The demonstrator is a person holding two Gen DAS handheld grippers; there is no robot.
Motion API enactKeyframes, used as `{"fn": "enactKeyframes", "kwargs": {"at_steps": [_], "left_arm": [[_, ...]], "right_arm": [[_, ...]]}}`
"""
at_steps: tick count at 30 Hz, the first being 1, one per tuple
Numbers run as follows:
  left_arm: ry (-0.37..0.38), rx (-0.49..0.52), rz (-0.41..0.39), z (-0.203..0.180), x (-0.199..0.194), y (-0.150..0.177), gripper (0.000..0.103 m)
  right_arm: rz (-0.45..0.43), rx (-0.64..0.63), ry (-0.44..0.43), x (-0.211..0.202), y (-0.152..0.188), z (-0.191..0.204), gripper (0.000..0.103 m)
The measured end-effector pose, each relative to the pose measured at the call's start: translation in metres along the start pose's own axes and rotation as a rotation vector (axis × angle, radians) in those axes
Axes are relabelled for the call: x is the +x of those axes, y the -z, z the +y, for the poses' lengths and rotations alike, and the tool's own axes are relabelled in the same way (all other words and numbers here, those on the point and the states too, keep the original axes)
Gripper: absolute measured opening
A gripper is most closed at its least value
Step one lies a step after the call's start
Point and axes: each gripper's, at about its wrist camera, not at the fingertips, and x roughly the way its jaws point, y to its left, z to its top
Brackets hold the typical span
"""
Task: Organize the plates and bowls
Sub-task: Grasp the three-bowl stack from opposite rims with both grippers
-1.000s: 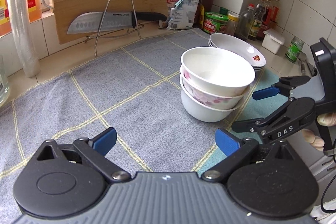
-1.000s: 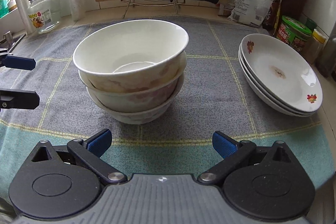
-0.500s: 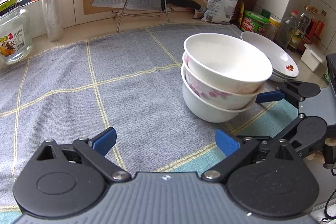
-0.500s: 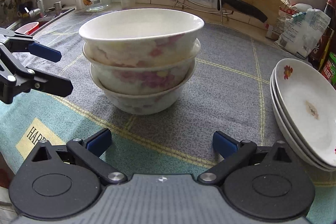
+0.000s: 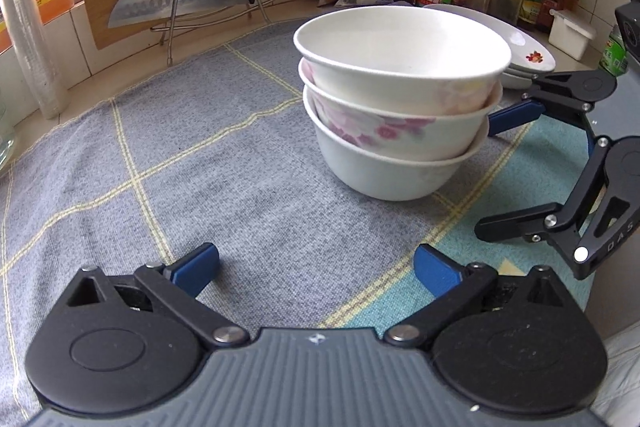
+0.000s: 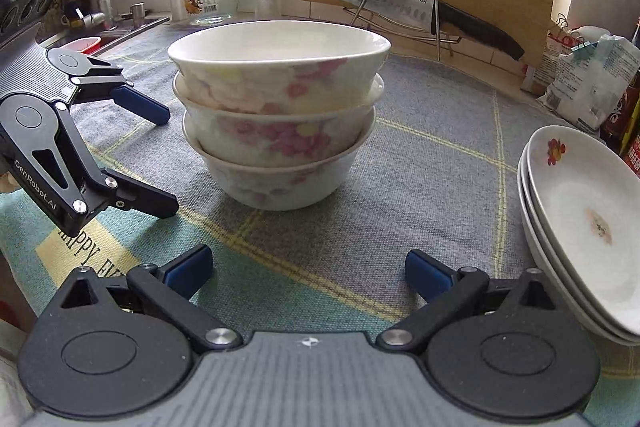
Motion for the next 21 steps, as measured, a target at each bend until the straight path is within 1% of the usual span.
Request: {"fn": "enactKeyframes", "kwargs": {"at_steps": [4,14,21], "left_arm": [[0.052,0.061,0.001,0.005,0.006,-0.007,0.103],[0.182,0.212,-0.004,0.015,0.021,-0.023,0.103],[0.245,0.291,0.004,0.017,0.03,-0.034,0.102]], "right_arm": [[0.006,-0.012,-0.013,0.002,-0.002,-0.001,0.103],[0.01,-0.007,-0.007,0.012,-0.012,0.0,0.103],[0.068,-0.011,-0.01,0.016,-0.022,-0.002,0.103]]}}
